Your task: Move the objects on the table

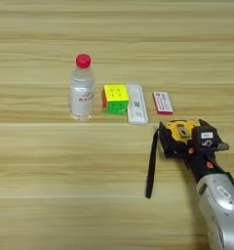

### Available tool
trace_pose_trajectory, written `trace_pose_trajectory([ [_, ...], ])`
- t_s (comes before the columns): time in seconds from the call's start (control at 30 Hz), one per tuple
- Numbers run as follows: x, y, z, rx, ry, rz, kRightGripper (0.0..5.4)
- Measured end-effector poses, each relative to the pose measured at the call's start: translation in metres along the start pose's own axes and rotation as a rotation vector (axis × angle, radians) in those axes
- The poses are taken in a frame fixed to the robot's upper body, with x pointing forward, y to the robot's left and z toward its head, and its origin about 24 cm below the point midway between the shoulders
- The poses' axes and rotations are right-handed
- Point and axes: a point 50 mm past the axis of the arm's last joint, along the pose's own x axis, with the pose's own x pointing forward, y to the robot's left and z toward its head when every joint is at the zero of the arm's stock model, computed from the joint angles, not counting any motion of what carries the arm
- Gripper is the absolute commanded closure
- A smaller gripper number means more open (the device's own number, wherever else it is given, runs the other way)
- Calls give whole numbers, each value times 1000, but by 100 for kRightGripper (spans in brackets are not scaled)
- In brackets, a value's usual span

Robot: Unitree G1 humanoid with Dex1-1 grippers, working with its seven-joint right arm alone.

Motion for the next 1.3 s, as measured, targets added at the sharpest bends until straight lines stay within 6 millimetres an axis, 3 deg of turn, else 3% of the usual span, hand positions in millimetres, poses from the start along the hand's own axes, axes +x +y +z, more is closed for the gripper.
trace_pose_trajectory([
  [0.27, 1, 3, 17, -14, -57, 10, 5],
  [0.47, 8, 20, 33, -6, -110, 74, 5],
  [0.77, 15, 54, 50, -8, -165, 201, 5],
  [1.3, 22, 126, 55, -11, -181, 486, 5],
])
